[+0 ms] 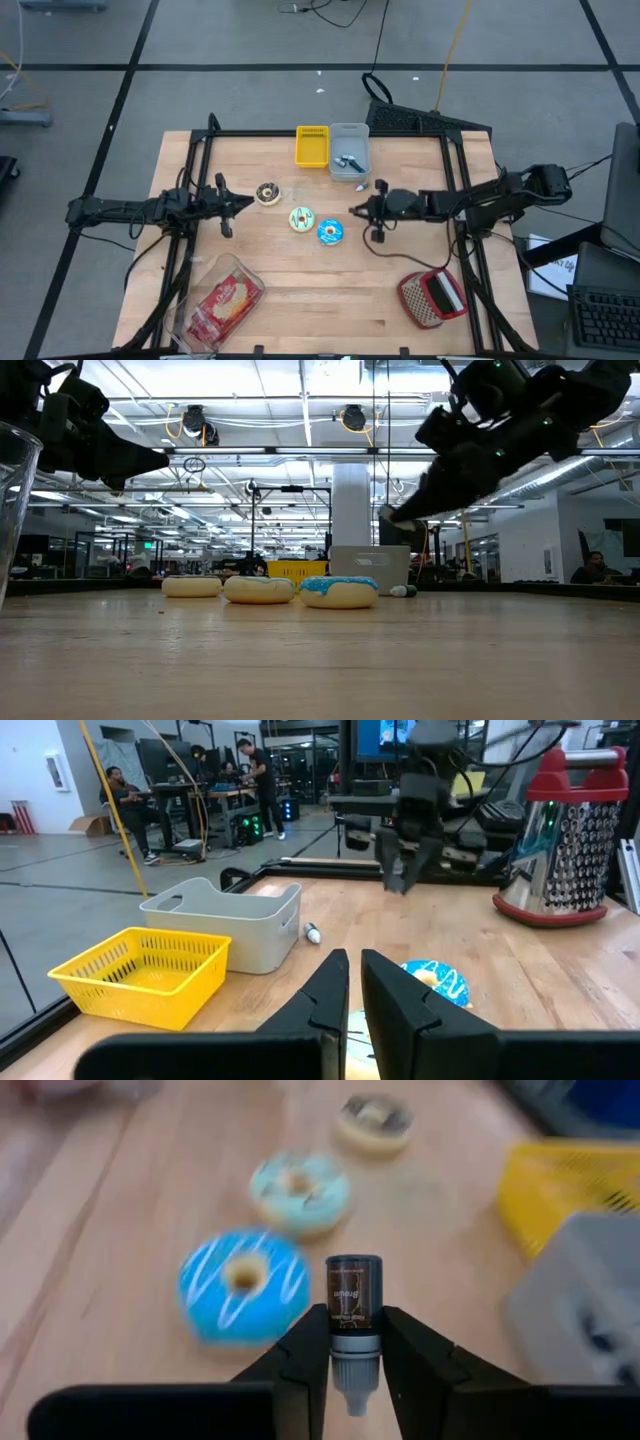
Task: Pick & Place Food Item
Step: Put the brown food coloring bottle into the white basket
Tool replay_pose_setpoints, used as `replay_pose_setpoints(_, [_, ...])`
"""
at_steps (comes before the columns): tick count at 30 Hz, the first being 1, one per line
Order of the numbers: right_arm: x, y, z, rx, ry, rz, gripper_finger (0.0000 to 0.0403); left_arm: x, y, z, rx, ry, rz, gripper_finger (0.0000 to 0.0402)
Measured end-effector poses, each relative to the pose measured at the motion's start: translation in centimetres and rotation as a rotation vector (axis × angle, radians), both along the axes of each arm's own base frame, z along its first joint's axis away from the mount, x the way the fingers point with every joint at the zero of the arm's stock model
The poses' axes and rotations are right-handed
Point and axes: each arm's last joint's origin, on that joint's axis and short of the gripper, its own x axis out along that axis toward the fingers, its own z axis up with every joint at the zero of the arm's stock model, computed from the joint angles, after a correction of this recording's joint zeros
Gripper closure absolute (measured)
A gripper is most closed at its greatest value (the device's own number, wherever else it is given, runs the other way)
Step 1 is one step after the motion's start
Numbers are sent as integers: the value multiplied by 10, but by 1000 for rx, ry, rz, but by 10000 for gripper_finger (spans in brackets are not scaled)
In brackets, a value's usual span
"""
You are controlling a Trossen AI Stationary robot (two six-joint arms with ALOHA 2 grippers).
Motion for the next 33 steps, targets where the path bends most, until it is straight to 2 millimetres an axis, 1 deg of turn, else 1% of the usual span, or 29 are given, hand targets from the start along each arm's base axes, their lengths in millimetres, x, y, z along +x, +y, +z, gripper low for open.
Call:
replay_pose_setpoints(5, [4,-20,11,-8,-124,-78,338,0,0,0,0,1,0,371])
replay_pose_setpoints(9, [2,-42,17,-6,-186,-167,336,0,0,0,0,1,0,371])
replay_pose_setpoints(11, [1,-55,20,7,-200,-215,335,0,0,0,0,1,0,371])
replay_pose_setpoints(14, [1,-75,28,31,-207,-228,337,0,0,0,0,1,0,371])
replay_pose_setpoints(18, [4,-102,36,49,-176,-279,339,0,0,0,0,0,0,371])
replay_pose_setpoints(21, [5,-122,32,64,-144,-324,337,0,0,0,0,1,0,371])
replay_pose_setpoints(25, [4,-140,12,108,-74,-363,335,0,0,0,0,1,0,371])
replay_pose_setpoints(29, [5,-146,-4,126,-18,-384,333,0,0,0,0,1,0,371])
replay_pose_setpoints(33, [6,-146,-6,121,-17,-379,333,0,0,0,0,0,0,371])
